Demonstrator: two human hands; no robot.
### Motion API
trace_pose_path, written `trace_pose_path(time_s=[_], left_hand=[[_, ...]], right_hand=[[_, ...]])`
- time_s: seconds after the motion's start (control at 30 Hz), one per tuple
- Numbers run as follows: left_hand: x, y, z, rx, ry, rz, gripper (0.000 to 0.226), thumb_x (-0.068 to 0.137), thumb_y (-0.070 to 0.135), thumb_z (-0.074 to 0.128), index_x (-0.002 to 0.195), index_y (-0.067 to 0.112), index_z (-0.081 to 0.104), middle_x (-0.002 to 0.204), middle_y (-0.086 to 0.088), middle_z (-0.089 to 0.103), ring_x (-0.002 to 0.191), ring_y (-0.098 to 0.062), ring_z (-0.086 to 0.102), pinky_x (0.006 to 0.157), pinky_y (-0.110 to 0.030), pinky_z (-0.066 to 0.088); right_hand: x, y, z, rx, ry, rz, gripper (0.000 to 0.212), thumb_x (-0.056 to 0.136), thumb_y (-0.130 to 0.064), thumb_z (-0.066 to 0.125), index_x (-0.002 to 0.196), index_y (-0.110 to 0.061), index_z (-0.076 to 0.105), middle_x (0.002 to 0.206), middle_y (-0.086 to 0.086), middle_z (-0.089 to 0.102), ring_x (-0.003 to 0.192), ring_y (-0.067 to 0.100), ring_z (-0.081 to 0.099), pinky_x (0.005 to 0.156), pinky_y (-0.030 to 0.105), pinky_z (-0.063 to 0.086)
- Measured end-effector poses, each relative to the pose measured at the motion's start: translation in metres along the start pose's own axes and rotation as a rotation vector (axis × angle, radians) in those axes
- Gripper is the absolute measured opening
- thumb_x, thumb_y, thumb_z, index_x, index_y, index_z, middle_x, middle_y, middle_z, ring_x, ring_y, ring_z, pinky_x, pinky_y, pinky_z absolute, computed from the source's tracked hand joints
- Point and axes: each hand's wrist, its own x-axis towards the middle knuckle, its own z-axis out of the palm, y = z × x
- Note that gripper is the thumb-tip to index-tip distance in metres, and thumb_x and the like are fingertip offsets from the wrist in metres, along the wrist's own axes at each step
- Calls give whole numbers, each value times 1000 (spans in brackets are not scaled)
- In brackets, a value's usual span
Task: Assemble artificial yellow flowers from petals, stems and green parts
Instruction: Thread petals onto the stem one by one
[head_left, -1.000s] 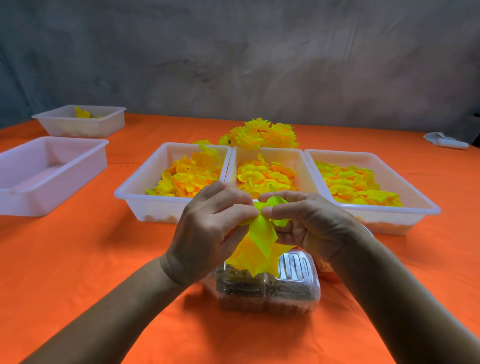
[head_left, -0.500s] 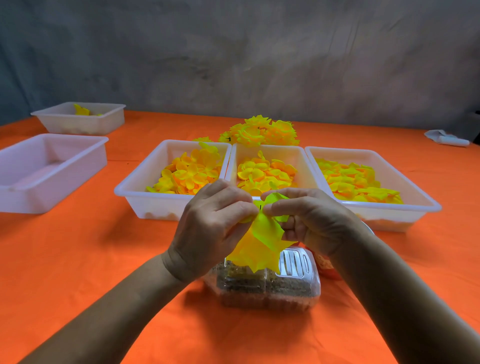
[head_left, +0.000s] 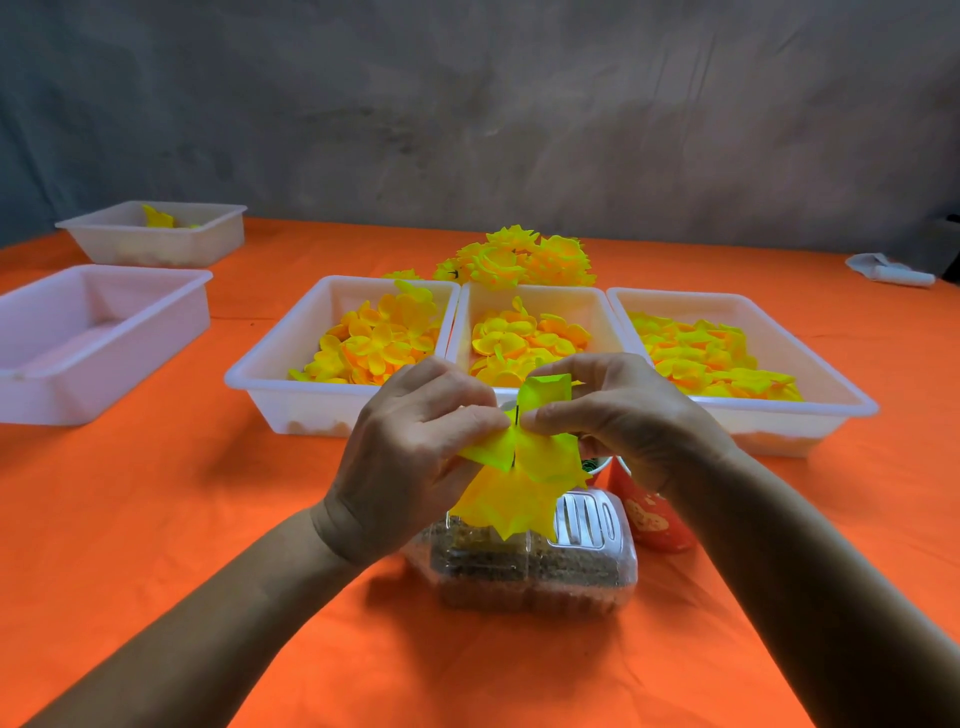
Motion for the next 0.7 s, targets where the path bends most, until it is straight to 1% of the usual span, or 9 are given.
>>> trace_pose_path(time_s=[0.1,0.23,0.37,0.47,0.57,0.63,0.7], left_hand=[[-1,1,0,-1,-10,3,11,82,3,63,79,-1,73,82,-11,68,72,-32,60,63,-42,48],[-4,1,1,-7,-27,8,9,82,5,66,77,1,73,82,-11,68,72,-33,60,63,-43,48],[-7,1,1,-1,-38,7,12,84,7,64,77,1,73,82,-11,68,73,-33,61,63,-42,48],[-7,1,1,7,-44,16,13,83,5,62,77,2,73,82,-10,68,74,-32,61,63,-42,48],[-8,0,0,14,-43,23,16,84,4,59,77,2,73,81,-10,68,74,-32,61,63,-42,48],[-9,0,0,16,-46,26,16,84,4,59,77,2,73,81,-10,68,73,-32,62,63,-42,48],[-10,0,1,5,-52,24,16,85,4,59,78,1,73,81,-10,68,74,-32,62,63,-43,49]], right_hand=[[0,3,0,-56,-8,18,27,70,-3,77,86,-21,66,71,2,65,51,6,54,43,19,38],[0,8,0,-54,-22,21,29,70,0,77,88,-19,66,60,-6,62,40,-3,49,39,17,35],[1,10,0,-55,-25,20,30,70,1,77,92,-17,65,56,-9,62,39,-2,49,39,16,35],[2,9,-1,-64,-21,22,31,70,0,78,94,-16,67,63,-2,64,41,-1,50,38,16,35],[2,7,-2,-94,-12,35,32,69,-2,79,95,-18,68,71,4,63,50,8,52,39,15,35],[2,7,-2,-104,-15,40,33,69,-2,79,95,-19,68,69,3,62,50,8,51,38,14,36],[2,7,-2,-104,-24,44,35,68,-2,79,96,-19,67,63,-1,61,45,3,52,38,14,36]])
